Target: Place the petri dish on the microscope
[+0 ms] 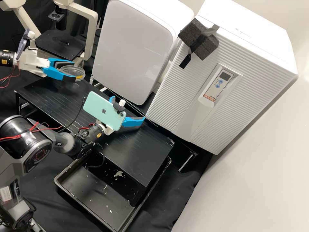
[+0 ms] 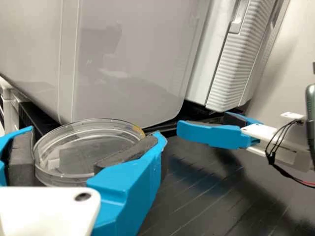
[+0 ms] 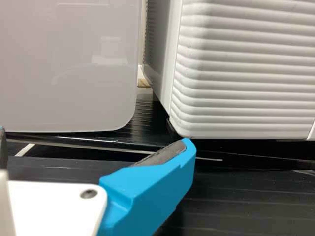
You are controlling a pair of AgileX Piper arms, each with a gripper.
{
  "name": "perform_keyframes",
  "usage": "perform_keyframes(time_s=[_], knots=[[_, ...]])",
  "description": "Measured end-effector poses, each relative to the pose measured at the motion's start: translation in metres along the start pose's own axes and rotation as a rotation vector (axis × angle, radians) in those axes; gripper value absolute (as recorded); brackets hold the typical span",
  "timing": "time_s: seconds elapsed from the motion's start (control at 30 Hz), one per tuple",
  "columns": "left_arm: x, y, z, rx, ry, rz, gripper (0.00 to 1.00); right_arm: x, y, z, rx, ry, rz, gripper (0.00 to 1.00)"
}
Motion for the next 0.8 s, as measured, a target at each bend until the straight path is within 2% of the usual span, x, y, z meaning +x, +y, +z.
perform_keyframes(time_s=[0.03, 0.13, 0.2, 0.3, 0.5, 0.63, 0.8], knots=[[-0.001, 0.0, 0.0, 0.009, 0.006, 0.007, 0.0, 0.0, 0.0, 0.0, 0.0, 0.0, 0.0, 1.0], [-0.006, 0.008, -0.003, 0.082, 0.034, 0.043, 0.0, 0.0, 0.0, 0.0, 0.0, 0.0, 0.0, 1.0], [-0.01, 0.012, -0.012, 0.114, 0.082, 0.069, 0.0, 0.0, 0.0, 0.0, 0.0, 0.0, 0.0, 1.0], [-0.017, 0.02, -0.029, 0.136, 0.185, 0.107, 0.0, 0.0, 0.0, 0.0, 0.0, 0.0, 0.0, 1.0], [-0.029, 0.028, -0.052, 0.095, 0.314, 0.148, 0.0, 0.0, 0.0, 0.0, 0.0, 0.0, 0.0, 1.0], [-0.029, 0.024, -0.056, 0.086, 0.325, 0.137, 0.0, 0.0, 0.0, 0.0, 0.0, 0.0, 0.0, 1.0], [-0.028, 0.017, -0.062, 0.119, 0.343, 0.11, 0.0, 0.0, 0.0, 0.0, 0.0, 0.0, 0.0, 1.0]])
